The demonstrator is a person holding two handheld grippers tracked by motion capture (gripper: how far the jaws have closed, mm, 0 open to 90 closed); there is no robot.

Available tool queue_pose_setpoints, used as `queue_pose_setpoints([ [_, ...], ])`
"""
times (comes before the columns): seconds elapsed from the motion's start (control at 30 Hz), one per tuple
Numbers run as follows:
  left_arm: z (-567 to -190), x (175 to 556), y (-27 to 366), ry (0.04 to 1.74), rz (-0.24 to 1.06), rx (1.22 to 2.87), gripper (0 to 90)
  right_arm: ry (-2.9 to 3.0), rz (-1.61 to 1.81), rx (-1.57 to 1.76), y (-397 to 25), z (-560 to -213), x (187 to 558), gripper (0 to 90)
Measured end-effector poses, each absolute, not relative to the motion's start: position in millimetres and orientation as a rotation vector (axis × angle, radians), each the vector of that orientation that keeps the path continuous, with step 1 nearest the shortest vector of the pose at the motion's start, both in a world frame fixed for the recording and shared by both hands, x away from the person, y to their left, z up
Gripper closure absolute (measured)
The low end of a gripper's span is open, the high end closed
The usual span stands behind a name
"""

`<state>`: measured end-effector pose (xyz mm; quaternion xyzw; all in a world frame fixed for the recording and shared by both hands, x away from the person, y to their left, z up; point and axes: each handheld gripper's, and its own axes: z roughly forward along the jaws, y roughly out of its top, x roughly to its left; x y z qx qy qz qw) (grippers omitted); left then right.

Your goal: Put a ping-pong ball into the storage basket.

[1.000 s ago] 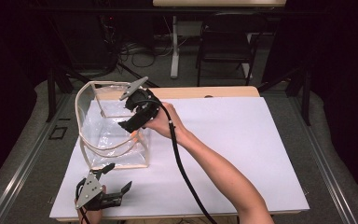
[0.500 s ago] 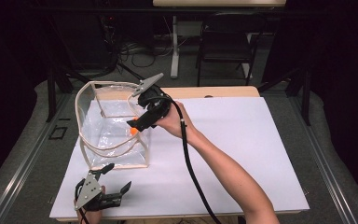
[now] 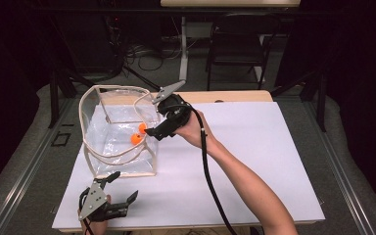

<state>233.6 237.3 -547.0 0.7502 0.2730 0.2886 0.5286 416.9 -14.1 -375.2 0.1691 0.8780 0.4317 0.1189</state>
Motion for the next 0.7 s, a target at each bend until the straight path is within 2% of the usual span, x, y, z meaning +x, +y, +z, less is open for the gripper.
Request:
queue_pose_setpoints([
  [0.7,-546,233,236,0.646,0.690,1.791,15.6,2.561,1.275,0.500,-32,-391,409,2.1],
])
